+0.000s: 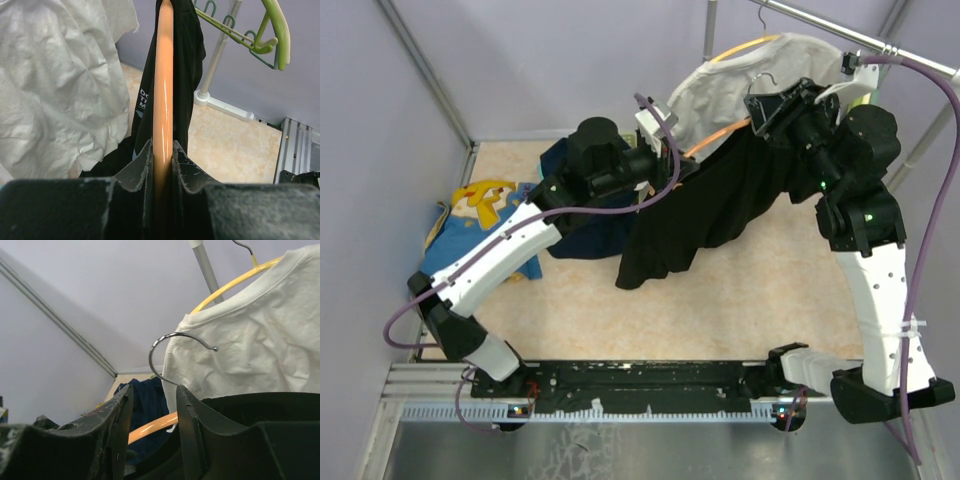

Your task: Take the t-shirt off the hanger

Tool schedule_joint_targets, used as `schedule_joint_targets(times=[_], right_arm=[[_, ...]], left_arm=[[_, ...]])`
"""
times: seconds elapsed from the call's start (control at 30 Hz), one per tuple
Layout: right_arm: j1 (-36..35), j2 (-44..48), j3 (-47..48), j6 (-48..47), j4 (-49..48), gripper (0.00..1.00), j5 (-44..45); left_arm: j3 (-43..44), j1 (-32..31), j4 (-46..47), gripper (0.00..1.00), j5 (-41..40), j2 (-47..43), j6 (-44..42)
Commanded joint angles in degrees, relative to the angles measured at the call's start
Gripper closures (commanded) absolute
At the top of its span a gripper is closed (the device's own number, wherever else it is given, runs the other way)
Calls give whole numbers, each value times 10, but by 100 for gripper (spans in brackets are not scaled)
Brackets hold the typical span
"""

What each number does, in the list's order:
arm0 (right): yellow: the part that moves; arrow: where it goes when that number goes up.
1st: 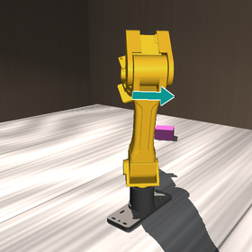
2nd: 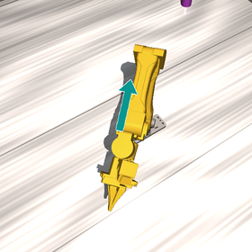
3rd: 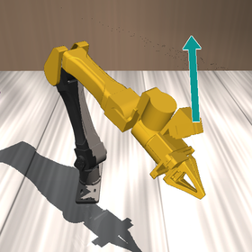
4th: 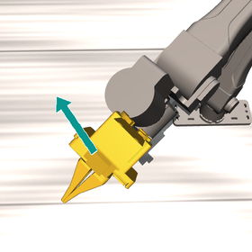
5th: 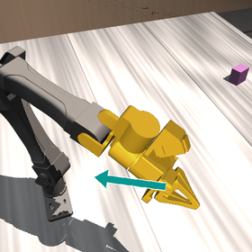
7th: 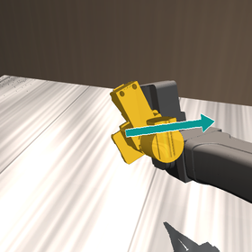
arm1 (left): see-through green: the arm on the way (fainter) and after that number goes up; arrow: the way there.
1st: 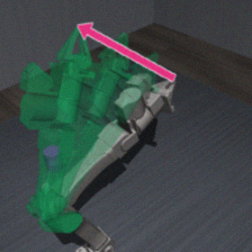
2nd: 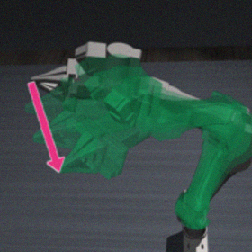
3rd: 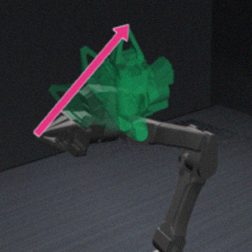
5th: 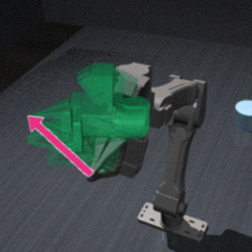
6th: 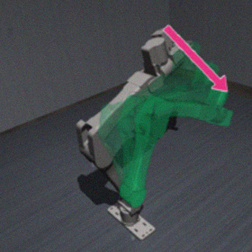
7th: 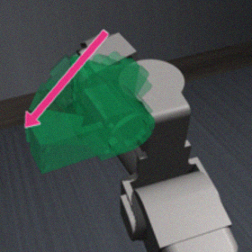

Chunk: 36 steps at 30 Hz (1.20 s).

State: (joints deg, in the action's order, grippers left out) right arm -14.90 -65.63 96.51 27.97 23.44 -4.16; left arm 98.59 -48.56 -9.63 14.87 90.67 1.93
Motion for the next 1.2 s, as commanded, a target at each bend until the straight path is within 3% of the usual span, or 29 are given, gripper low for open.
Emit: schedule_joint_targets(times=[0.0,0.57,0.83,1.17], right_arm=[[-6,4,-2,-19,-28,59,8],[-6,-21,11,-30,-23,60,13],[-7,-30,11,-38,-24,68,12],[-6,-33,-1,-55,-21,67,2]], left_arm=[[-9,-3,55,100,-4,-48,12],[-4,-3,56,100,22,-51,22],[12,-3,61,100,47,-48,29],[41,-3,59,100,60,-33,36]])
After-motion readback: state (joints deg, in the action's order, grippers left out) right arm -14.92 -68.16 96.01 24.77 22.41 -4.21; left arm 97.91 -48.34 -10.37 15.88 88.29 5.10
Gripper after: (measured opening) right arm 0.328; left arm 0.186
